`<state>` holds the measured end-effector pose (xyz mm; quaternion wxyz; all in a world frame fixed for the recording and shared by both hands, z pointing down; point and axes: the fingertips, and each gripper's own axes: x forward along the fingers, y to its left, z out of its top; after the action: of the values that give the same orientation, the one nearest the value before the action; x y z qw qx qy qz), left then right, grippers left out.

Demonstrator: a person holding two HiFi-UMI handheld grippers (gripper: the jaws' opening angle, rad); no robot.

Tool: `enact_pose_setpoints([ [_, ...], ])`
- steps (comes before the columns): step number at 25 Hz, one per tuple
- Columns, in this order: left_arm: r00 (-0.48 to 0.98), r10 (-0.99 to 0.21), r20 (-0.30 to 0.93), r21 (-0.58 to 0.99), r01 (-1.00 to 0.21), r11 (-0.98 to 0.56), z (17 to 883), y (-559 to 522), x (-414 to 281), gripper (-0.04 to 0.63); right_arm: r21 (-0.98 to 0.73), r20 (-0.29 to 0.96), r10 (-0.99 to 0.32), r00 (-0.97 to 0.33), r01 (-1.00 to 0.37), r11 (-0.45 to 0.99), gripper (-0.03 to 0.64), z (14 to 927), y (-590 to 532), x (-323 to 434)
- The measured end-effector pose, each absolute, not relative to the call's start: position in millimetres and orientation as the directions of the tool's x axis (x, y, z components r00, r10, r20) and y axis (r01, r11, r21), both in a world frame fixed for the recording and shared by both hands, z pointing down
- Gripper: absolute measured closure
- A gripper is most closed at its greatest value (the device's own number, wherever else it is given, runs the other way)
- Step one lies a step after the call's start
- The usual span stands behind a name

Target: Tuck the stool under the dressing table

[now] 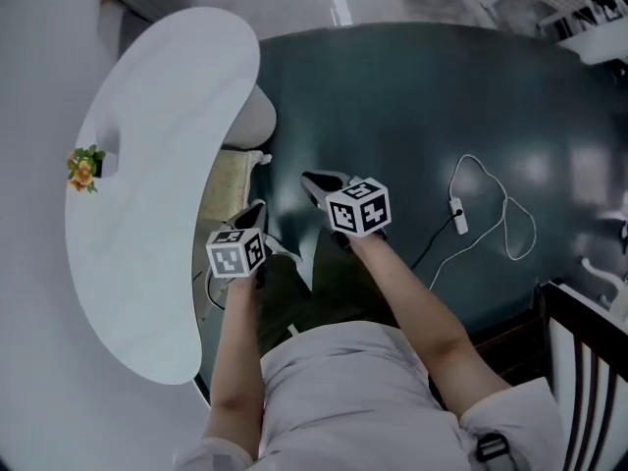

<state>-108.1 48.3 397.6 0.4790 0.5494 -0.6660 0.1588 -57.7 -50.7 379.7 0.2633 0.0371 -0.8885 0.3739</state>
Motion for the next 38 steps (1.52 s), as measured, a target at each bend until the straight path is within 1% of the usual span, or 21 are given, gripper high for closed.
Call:
enact_pose_setpoints([
  [3,0.029,-0.637,0.770,0.320,-0.882,0.347,357,36,-115,0.592,-0.617,0.479,0.121,-0.869,-0.236,0.751,0.607,340,-63,-51],
  [8,-0.026,-0.696,0.717,0.305,-0.887,0.348,298,23,-116,0.592,-0.591,0.441,0.117,-0.890,-0.190,0.784,0.607,277,-73,-41],
  [12,-0.058,-0.763,0.643,0.305,-0.895,0.325,241,5,-114,0.592,-0.560,0.395,0.124,-0.910,-0.131,0.818,0.607,224,-76,-36],
  [15,-0.084,-0.806,0.585,0.277,-0.914,0.296,195,-4,-113,0.592,-0.530,0.354,0.129,-0.926,-0.085,0.844,0.607,185,-75,-33],
  [20,-0.120,-0.858,0.500,0.226,-0.938,0.263,127,-4,-113,0.592,-0.480,0.289,0.130,-0.948,-0.026,0.877,0.607,120,-73,-28],
  [25,-0.149,-0.894,0.422,0.209,-0.944,0.256,76,-9,-111,0.592,-0.434,0.246,0.129,-0.961,0.010,0.901,0.607,67,-83,-17],
  [28,-0.159,-0.909,0.385,0.176,-0.954,0.242,55,-14,-110,0.592,-0.370,0.231,0.116,-0.966,0.023,0.929,0.607,41,-90,-12],
  [33,-0.136,-0.945,0.298,0.116,-0.977,0.177,18,-26,-100,0.592,-0.221,0.222,0.063,-0.973,0.013,0.975,0.607,10,-100,-4],
  [38,-0.139,-0.948,0.285,0.056,-0.985,0.161,10,-24,-99,0.592,-0.105,0.173,0.026,-0.985,0.008,0.994,0.607,-11,-100,4],
])
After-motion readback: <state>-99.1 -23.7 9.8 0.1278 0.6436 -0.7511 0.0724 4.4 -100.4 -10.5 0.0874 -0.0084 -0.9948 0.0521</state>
